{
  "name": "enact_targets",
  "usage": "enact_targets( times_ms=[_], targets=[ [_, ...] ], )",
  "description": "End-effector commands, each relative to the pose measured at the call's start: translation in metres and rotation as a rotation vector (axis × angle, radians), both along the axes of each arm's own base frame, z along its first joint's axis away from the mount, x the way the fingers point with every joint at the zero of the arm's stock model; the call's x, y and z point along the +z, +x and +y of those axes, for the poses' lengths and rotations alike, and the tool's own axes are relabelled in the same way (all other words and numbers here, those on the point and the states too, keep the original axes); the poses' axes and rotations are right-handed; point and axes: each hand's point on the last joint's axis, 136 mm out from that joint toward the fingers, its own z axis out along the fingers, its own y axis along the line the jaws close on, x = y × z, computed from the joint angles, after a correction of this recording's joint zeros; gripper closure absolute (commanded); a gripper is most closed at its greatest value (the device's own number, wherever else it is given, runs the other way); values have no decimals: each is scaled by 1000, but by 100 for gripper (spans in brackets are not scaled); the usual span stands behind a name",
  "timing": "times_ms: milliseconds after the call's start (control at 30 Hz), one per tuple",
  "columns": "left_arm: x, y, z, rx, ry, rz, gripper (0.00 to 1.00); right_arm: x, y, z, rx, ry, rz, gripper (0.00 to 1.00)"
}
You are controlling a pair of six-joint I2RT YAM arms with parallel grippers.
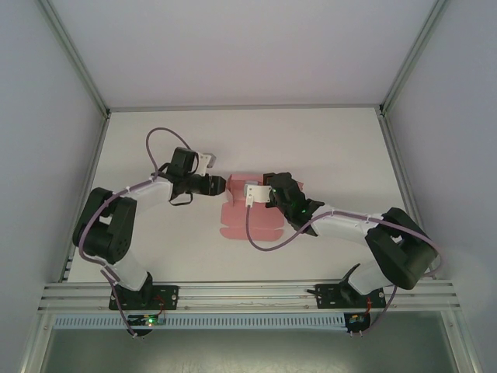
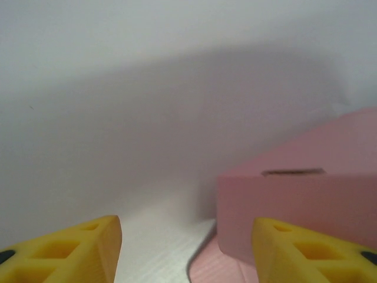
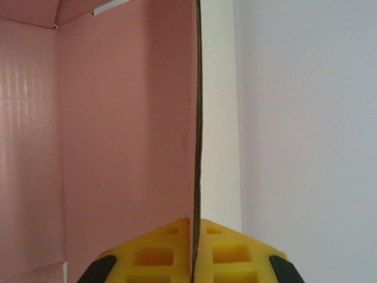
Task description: Assemble paper box
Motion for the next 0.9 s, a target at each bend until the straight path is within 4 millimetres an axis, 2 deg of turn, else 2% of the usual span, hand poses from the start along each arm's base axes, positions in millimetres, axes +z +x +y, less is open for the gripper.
enact_targets(
  times_ms=[0,233,433,533,733,867],
  targets=[
    [17,-10,-17,-91,-75,-80,39,-4,4,-7,-20,-60,-26,97],
    [13,-19,-33,-174,-115,-157,39,-15,-3,-7,-3,-146,-29,96],
    [16,-27,-42,-220,-164,-238,41,-19,-10,-4,3,-267,-209,96],
    [17,-21,-41,-207,-151,-300,40,-32,-12,-7,-14,-313,-164,96],
    [18,-13,-39,-174,-125,-394,40,-37,-16,-3,-20,-259,-85,96],
    [16,-3,-32,-80,-65,-479,39,-37,-16,0,-11,-262,-66,97]
  ],
)
